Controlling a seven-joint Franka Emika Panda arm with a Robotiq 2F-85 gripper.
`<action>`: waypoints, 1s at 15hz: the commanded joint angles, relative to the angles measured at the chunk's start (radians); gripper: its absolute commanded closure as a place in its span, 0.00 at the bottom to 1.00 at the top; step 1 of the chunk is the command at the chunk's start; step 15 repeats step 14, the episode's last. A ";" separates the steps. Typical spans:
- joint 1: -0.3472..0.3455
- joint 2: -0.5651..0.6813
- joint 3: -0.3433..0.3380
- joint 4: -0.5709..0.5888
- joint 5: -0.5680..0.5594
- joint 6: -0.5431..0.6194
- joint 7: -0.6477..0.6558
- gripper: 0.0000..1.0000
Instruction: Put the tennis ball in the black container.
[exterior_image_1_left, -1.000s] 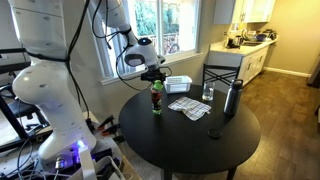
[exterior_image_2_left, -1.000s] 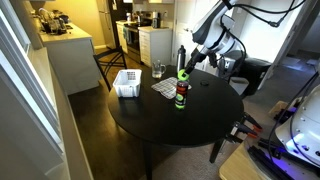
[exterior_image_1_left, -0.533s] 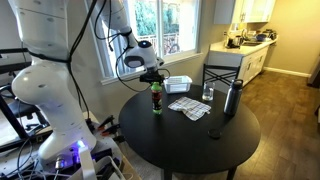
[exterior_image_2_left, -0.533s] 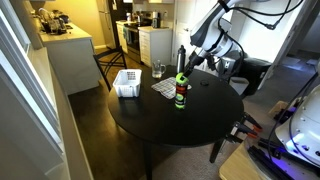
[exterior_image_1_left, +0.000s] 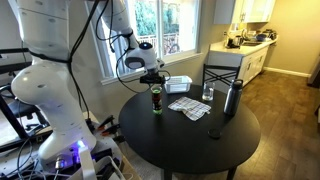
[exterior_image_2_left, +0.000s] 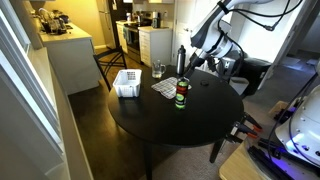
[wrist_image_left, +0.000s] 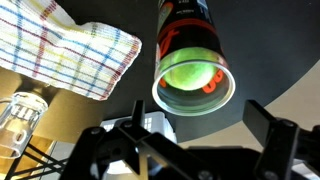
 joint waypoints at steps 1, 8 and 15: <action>-0.034 -0.003 0.031 -0.005 0.025 0.041 -0.045 0.00; -0.034 0.000 0.019 0.022 0.000 0.036 0.000 0.00; -0.035 0.000 0.019 0.027 0.000 0.036 0.000 0.00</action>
